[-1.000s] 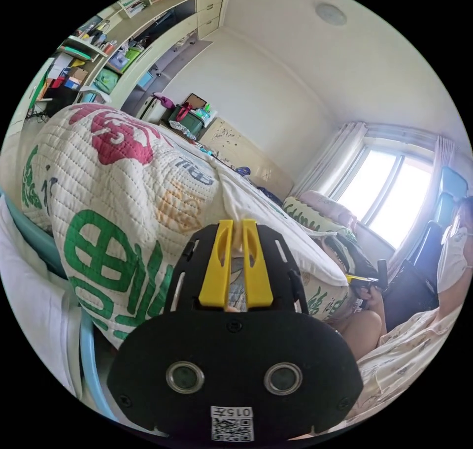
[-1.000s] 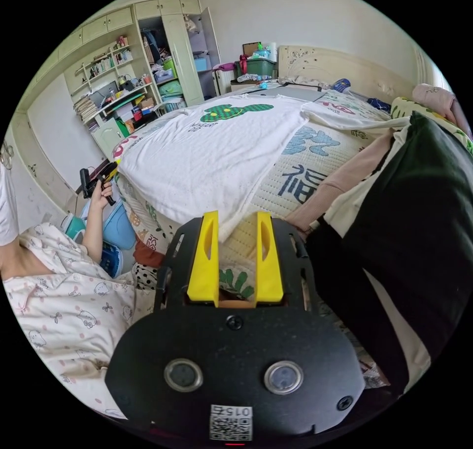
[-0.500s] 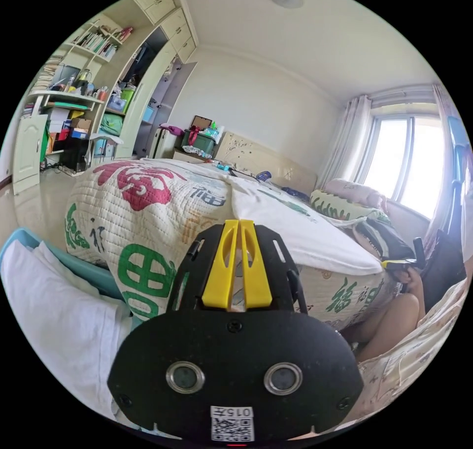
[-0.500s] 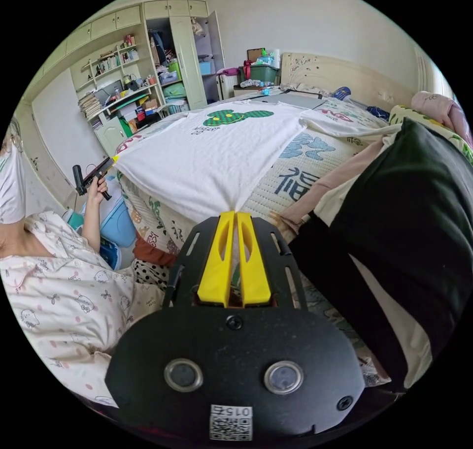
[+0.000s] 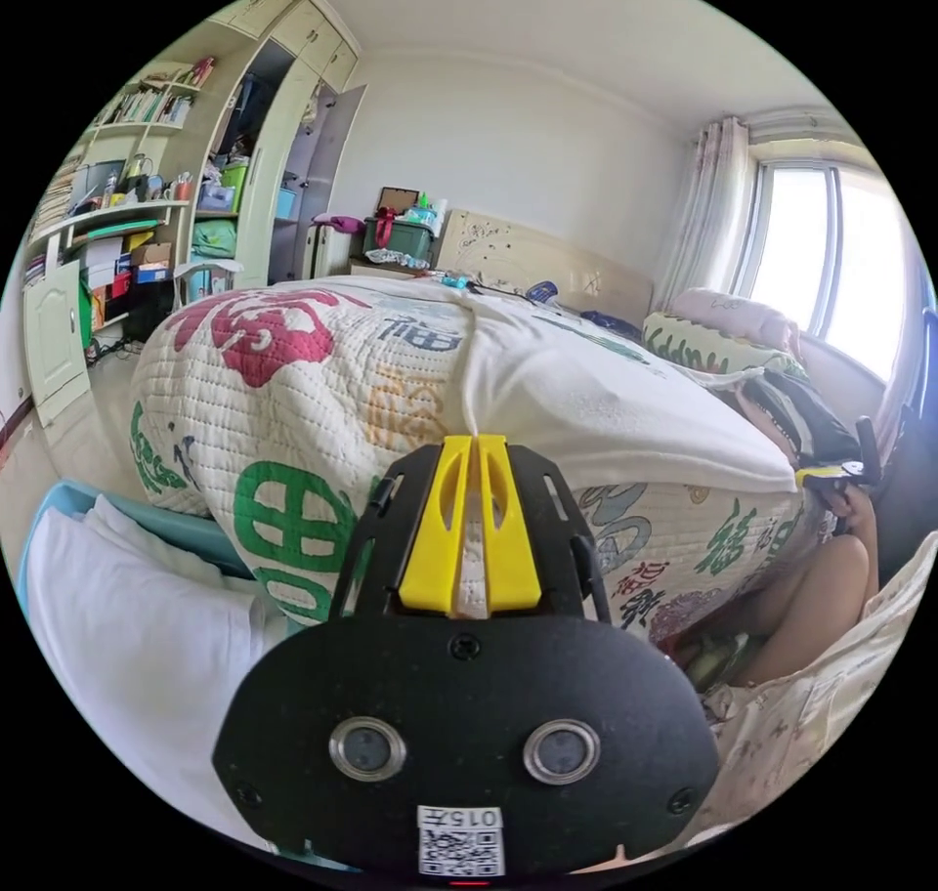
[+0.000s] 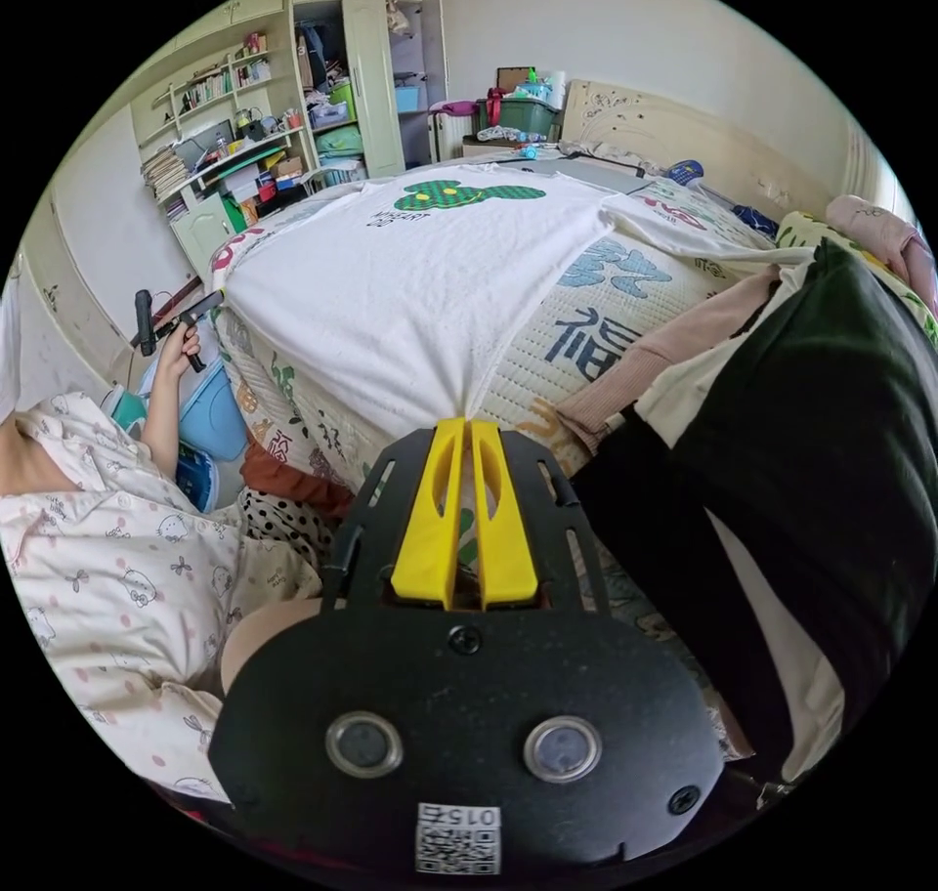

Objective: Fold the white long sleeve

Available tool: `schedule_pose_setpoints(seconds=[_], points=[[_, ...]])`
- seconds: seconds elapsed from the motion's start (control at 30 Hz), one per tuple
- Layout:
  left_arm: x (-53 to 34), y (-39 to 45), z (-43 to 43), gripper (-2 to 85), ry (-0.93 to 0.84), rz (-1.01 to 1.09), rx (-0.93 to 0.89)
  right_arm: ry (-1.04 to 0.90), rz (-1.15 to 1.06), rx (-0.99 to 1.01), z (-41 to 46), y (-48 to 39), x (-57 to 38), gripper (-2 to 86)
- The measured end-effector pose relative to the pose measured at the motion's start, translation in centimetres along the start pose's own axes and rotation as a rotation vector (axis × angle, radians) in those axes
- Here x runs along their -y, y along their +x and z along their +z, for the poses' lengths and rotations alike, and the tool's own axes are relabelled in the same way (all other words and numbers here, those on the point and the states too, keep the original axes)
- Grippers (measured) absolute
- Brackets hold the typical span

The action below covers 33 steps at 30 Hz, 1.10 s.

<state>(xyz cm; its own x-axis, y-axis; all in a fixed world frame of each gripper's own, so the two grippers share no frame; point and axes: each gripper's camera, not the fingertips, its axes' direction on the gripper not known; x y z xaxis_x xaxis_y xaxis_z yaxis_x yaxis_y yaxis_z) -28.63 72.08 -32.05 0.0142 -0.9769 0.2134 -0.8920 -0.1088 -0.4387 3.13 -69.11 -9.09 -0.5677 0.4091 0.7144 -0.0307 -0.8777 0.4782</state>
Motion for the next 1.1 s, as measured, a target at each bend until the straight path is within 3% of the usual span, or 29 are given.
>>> schedule_pose_setpoints(seconds=[0.2, 0.33, 0.43, 0.57, 0.8, 0.9, 1.1], points=[[0.0, 0.7, -0.2, 0.1, -0.042, 0.060, -0.042, 0.010, -0.006, 0.040, -1.4, -2.2, -0.4, -0.3], [1.0, 1.9, -1.9, -0.6, -0.031, 0.115, 0.072, 0.016, 0.031, 0.047, -3.9, -3.3, -2.5, -0.8], [3.2, 4.5, -3.6, -0.6, 0.042, 0.201, 0.153, 0.150, 0.106, -0.057, -8.4, -4.9, -3.2, -0.5], [8.7, 11.7, -2.2, 0.2, 0.192, 0.404, 0.107, 0.441, 0.099, -0.153, -15.2, -10.0, -0.3, -0.1], [20.4, 27.4, 14.9, 2.4, 0.174, 0.726, -0.217, 0.472, 0.049, -0.129, -15.9, -14.3, 11.2, 5.9], [25.8, 30.5, 24.9, 4.0, 0.103, 0.670, -0.303, 0.436, 0.117, -0.073, -15.6, -11.1, 17.6, 8.1], [30.9, 28.5, 47.2, 7.6, -0.095, 0.445, -0.228, 0.336, 0.360, 0.106, -15.1, 1.4, 32.7, 8.9]])
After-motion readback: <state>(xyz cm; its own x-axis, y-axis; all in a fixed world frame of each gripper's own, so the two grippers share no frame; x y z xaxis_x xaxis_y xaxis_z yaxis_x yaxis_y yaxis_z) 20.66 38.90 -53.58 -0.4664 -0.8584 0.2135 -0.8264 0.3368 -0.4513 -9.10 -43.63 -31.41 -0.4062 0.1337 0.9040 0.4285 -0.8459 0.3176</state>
